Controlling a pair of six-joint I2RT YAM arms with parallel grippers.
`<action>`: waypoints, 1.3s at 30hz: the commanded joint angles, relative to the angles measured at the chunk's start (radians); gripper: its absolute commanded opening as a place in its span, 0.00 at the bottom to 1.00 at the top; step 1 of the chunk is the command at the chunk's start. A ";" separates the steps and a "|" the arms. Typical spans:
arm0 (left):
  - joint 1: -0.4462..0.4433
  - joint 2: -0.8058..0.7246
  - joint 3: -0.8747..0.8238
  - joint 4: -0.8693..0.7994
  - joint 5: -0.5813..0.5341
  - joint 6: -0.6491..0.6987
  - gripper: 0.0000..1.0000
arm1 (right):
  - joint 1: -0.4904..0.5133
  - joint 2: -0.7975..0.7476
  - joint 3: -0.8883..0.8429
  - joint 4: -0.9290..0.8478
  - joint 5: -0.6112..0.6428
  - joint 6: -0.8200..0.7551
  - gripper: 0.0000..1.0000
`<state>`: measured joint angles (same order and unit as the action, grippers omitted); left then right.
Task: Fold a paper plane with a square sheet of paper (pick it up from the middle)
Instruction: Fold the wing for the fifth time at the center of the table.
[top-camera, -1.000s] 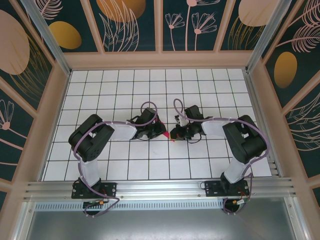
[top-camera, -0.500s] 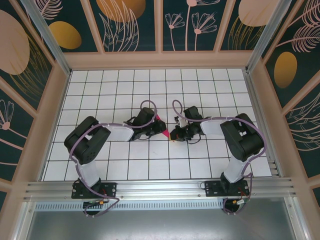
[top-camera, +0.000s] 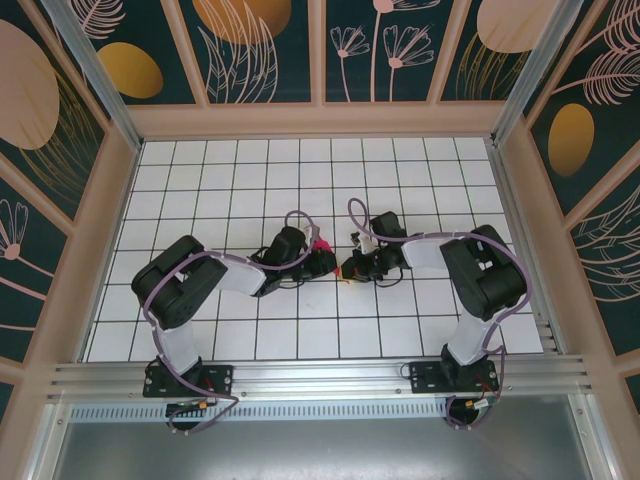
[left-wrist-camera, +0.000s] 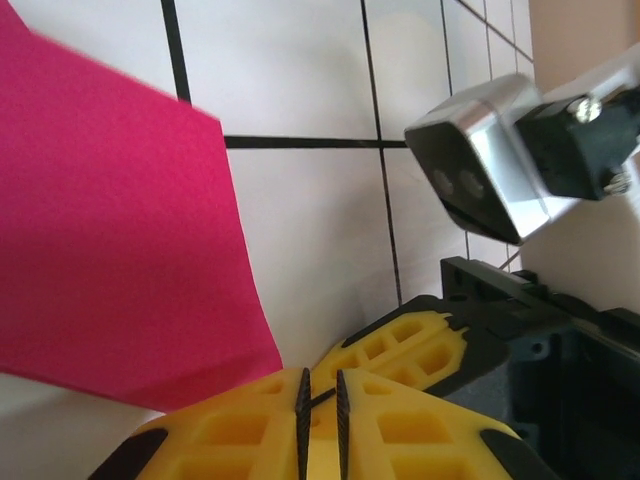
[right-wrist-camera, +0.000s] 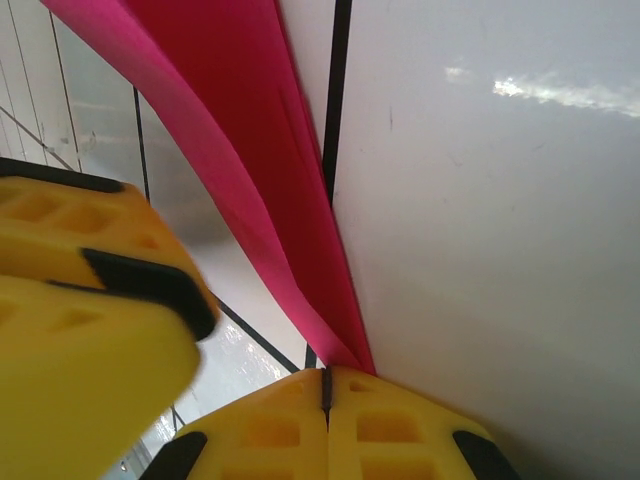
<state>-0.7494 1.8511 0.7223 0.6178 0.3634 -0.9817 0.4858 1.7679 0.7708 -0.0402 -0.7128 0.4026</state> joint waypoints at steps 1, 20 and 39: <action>-0.006 0.029 0.033 0.020 0.007 -0.012 0.18 | -0.009 0.044 -0.007 -0.047 0.065 0.010 0.00; -0.007 0.059 0.073 -0.197 -0.186 -0.013 0.14 | -0.013 0.052 -0.028 -0.088 0.094 -0.008 0.00; 0.140 0.034 0.098 -0.336 -0.238 0.093 0.16 | -0.020 0.063 -0.080 -0.096 0.163 -0.018 0.00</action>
<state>-0.6647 1.8839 0.8383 0.3763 0.2234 -0.9360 0.4763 1.7737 0.7509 -0.0086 -0.7269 0.3992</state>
